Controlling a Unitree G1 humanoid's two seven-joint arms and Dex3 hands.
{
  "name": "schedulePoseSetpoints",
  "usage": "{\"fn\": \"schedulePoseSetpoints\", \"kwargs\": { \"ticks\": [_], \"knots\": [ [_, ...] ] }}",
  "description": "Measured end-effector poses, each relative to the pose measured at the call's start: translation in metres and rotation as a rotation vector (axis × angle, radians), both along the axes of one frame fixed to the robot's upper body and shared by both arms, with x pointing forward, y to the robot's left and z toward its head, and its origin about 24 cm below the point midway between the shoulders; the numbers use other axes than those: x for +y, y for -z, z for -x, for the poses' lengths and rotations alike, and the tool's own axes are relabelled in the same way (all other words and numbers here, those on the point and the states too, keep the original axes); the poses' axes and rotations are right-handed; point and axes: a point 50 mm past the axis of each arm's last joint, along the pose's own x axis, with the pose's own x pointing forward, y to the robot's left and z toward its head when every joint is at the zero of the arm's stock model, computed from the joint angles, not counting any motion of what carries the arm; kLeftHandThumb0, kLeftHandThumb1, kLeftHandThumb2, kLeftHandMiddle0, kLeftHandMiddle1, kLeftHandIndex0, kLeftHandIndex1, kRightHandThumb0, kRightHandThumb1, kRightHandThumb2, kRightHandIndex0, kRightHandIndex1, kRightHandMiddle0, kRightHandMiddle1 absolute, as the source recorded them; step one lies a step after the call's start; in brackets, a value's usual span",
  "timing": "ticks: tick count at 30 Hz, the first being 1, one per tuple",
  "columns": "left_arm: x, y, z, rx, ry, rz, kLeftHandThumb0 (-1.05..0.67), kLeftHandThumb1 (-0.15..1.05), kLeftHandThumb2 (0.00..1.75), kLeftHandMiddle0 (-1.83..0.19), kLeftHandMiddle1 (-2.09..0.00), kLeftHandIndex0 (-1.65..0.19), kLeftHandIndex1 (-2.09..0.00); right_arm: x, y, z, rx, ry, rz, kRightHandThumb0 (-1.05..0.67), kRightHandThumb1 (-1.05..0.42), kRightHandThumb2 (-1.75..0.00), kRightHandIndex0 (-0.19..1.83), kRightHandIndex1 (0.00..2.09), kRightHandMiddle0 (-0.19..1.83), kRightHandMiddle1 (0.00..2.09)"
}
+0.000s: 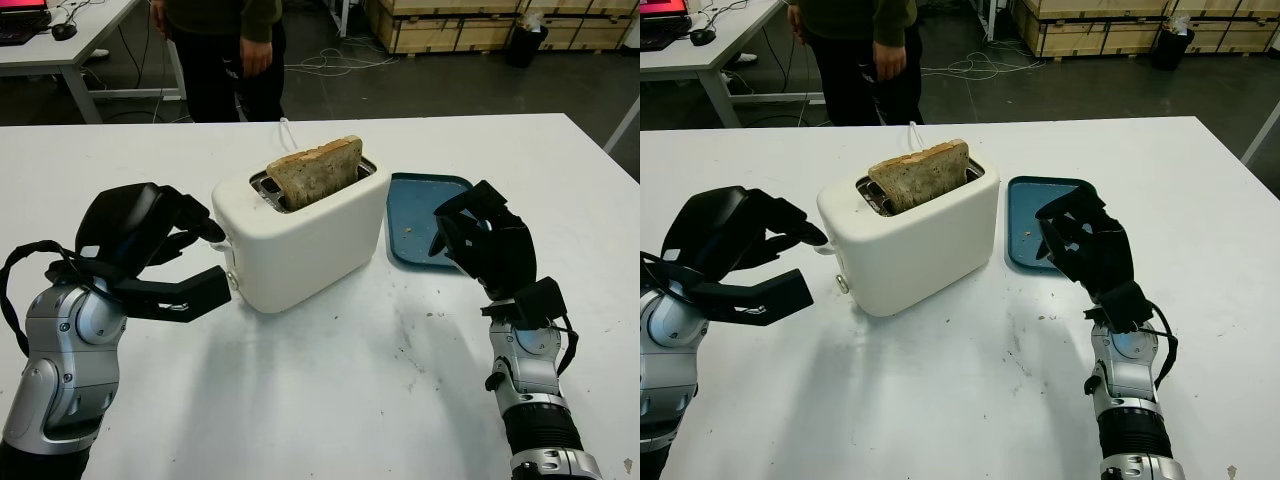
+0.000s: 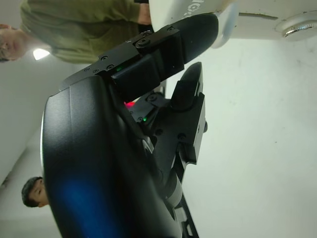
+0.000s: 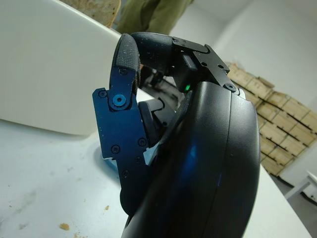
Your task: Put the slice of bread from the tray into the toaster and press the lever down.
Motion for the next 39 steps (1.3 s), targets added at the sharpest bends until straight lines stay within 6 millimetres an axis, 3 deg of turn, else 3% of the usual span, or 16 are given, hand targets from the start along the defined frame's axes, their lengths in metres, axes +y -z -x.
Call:
{"fn": "schedulePoseSetpoints", "kwargs": {
  "ticks": [14,15,18,20,21,24,26,34,39],
  "knots": [
    [0.004,0.009,-0.004,0.039,-0.026,-0.010,0.04,0.92,0.01,-0.96,-1.75,-1.49,-0.19,-0.001,0.002,0.001,0.002,0.002,0.001,-0.43,-0.92,-0.35,0.80,1.75,0.49,1.75],
    [0.005,0.010,-0.004,0.043,-0.029,-0.010,0.05,0.92,0.01,-0.96,-1.75,-1.49,-0.25,-0.001,0.002,0.001,0.002,0.002,0.001,-0.44,-0.92,-0.35,0.81,1.75,0.49,1.75],
    [0.006,0.011,-0.005,0.041,-0.037,-0.016,0.04,0.92,0.02,-0.97,-1.75,-1.12,-0.99,-0.001,0.003,0.002,0.006,0.003,0.001,-0.43,-0.92,-0.35,0.80,1.75,0.49,1.75],
    [0.006,0.011,-0.005,0.039,-0.043,-0.024,0.03,0.92,0.03,-0.97,-1.75,-1.04,-1.09,-0.001,0.004,0.002,0.008,0.003,0.001,-0.43,-0.92,-0.35,0.80,1.75,0.50,1.75],
    [0.006,0.011,-0.005,0.039,-0.045,-0.024,0.02,0.92,0.05,-0.97,-1.75,-0.99,-0.99,-0.001,0.004,0.002,0.008,0.003,0.001,-0.43,-0.92,-0.35,0.80,1.75,0.50,1.75],
    [0.007,0.012,-0.005,0.042,-0.048,-0.023,0.00,0.92,0.08,-0.95,-1.74,-0.94,-0.37,-0.001,0.004,0.002,0.009,0.000,0.001,-0.43,-0.92,-0.35,0.80,1.75,0.50,1.75],
    [0.007,0.012,-0.005,0.040,-0.048,-0.022,0.00,0.92,0.07,-0.99,-1.71,-0.90,-0.18,0.000,0.004,0.002,0.009,-0.002,0.000,-0.43,-0.92,-0.34,0.80,1.75,0.50,1.75],
    [0.005,-0.002,0.000,-0.010,-0.025,0.006,-0.01,0.92,0.05,-1.03,-1.66,-1.13,-0.17,0.000,0.005,0.002,0.014,-0.004,0.000,-0.42,-0.92,-0.34,0.80,1.75,0.50,1.75],
    [0.005,-0.010,0.002,-0.038,-0.020,0.002,0.00,0.91,0.02,-1.06,-1.61,-1.15,-0.11,0.000,0.008,0.002,0.024,-0.009,0.001,-0.43,-0.92,-0.34,0.80,1.75,0.50,1.75]
  ]
}}
